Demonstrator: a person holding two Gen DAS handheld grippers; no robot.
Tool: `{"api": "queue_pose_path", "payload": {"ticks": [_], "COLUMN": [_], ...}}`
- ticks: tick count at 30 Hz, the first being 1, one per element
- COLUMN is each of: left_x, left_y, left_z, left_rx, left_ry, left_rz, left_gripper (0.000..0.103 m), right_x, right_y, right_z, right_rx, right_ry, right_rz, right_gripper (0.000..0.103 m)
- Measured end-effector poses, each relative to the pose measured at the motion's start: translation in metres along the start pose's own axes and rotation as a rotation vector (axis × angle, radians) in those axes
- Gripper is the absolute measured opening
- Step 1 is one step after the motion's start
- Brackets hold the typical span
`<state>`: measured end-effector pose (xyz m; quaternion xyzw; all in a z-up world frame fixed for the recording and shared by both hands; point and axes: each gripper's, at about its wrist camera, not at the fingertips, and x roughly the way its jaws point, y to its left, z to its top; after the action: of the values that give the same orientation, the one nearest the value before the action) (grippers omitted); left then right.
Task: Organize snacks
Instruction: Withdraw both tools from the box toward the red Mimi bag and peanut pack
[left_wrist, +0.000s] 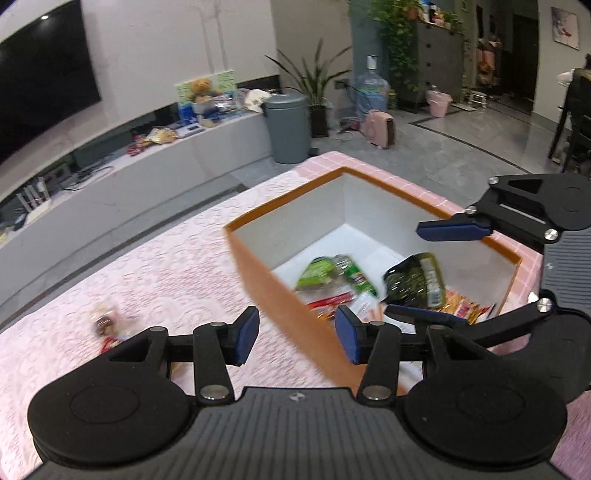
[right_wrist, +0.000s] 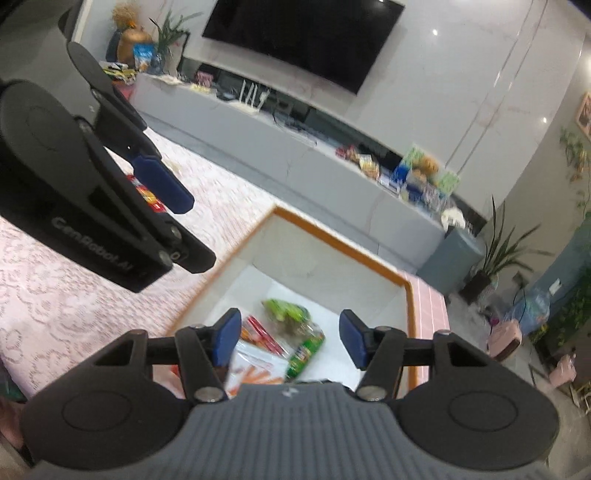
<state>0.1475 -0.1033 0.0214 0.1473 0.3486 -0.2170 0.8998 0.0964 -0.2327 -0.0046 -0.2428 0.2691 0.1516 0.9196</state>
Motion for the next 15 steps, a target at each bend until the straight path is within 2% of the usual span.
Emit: {"api": "queue_pose_path", "payload": {"ticks": [1, 3, 7, 15], "left_x": [-0.004, -0.009, -0.016, -0.029], "left_y": [0.004, 0.013, 0.036, 0.068], "left_z": [-0.005, -0.014, -0.039, -0.086], "left_rx": [-0.011, -0.053, -0.157, -0.313], "left_ry": [-0.003, -0.007, -0.011, 0.001], "left_rz": [0.011, 0.026, 0.037, 0.066], "left_gripper": [0.057, 0.057, 0.057, 0.057], "right_x": [-0.002, -0.006, -0.009, -0.007], "right_y": [0.006, 0.018, 0.044, 0.062], "right_z": [0.001, 0.002, 0.001, -0.003], "right_rx": [0.004, 0.010, 0.026, 0.329], "right_ry": [-0.008, -0.012, 0.000, 0.027], "right_rz": [0.001, 0.004, 0.009, 0.163], "right_gripper": [0.059, 0.069, 0.070, 0.070]}}
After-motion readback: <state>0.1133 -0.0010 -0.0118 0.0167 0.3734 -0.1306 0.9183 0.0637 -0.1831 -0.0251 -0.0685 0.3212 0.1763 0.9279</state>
